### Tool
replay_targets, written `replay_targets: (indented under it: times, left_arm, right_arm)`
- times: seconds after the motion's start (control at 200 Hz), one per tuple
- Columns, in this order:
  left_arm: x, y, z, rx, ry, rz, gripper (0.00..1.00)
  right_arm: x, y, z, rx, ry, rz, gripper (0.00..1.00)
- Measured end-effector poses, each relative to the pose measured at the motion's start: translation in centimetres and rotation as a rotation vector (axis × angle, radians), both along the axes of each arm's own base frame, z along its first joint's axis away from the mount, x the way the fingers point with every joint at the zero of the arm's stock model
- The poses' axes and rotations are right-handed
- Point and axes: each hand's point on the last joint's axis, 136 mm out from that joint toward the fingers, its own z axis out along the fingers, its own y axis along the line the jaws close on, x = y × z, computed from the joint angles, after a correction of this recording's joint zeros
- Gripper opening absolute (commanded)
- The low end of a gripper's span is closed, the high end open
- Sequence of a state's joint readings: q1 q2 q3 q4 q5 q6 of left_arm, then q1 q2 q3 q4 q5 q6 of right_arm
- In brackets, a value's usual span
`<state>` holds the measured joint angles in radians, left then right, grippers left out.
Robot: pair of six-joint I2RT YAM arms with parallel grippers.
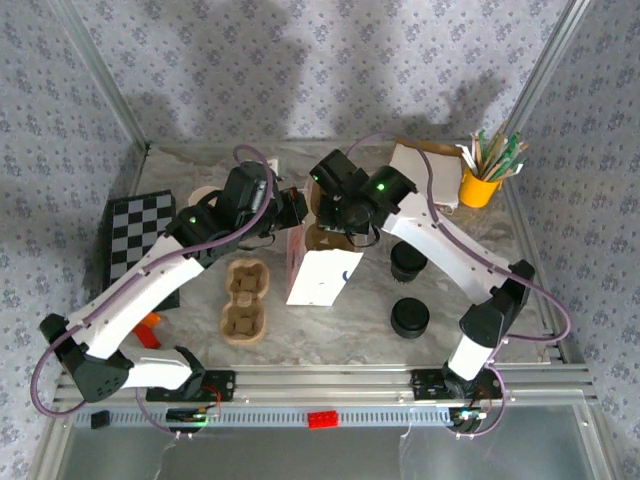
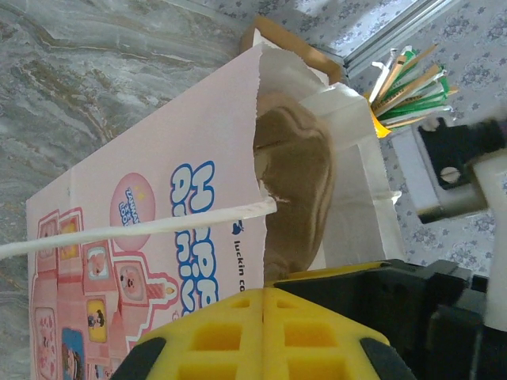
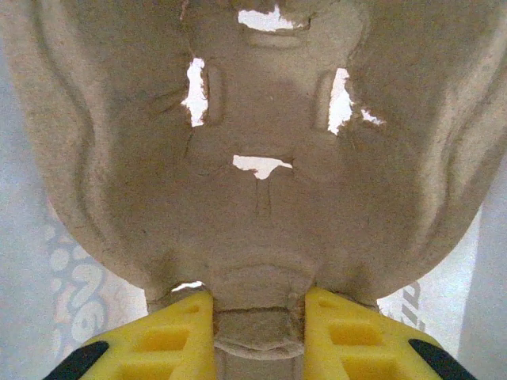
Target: Pack the takeout coffee
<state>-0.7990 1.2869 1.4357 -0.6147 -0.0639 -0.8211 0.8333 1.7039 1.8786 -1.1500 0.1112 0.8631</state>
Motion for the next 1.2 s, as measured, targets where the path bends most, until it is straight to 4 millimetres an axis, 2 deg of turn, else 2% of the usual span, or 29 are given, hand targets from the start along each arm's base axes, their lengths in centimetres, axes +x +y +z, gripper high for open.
replay_targets:
  times: [0.41, 0.745, 1.204]
  left_arm:
    - [1.0, 1.6, -0.5, -0.014, 0.009, 0.057, 0.0]
    - [1.3, 1.7, -0.8, -0.019, 0.008, 0.066, 0.0]
    - [1.5, 2.0, -0.9, -0.017, 0.01, 0.074, 0.0]
  right_arm:
    - [0.0, 0.1, -0.8, -0.025, 0.024, 0.008, 0.29]
    - [0.1, 0.7, -2.8, -0.052, 0.066, 0.023, 0.32]
    - [0.2, 0.8, -3.2, -0.065, 0.069, 0.033, 0.48]
